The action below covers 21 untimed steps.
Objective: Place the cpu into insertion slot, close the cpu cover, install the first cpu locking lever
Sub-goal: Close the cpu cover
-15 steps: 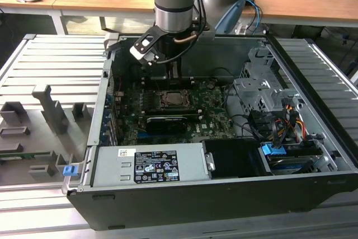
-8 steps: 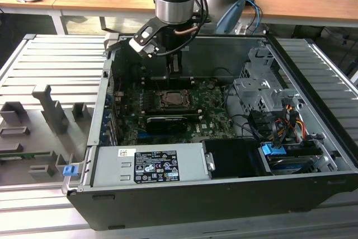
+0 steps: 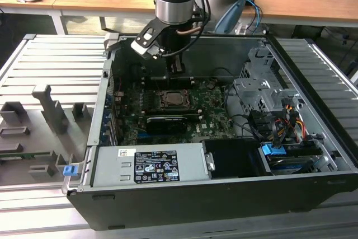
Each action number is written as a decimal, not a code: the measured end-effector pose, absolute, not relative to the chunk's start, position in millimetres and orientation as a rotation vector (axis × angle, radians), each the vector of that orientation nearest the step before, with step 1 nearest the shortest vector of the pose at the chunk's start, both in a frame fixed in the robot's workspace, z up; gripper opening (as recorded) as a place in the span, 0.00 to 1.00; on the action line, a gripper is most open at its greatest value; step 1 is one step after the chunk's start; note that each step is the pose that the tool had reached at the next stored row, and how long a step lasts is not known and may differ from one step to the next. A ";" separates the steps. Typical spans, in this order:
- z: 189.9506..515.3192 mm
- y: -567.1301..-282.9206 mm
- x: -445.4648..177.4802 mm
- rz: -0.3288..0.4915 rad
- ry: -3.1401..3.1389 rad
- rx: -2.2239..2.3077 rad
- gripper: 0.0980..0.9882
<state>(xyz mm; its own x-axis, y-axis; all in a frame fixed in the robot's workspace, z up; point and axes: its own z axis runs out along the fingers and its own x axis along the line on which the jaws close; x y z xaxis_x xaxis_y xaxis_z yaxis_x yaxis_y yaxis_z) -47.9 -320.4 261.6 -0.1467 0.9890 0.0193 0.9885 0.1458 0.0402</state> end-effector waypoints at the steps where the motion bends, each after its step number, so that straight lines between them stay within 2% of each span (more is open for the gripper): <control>1: 261.6 -320.4 -47.9 0.068 2.375 2.037 0.01; 21: 261.6 -320.4 -47.8 0.070 2.658 1.665 0.01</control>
<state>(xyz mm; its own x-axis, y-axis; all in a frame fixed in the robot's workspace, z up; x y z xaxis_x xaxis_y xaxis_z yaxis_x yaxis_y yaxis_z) -47.8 -320.4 261.6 -0.4367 0.8994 0.0193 0.8992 0.4357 0.0402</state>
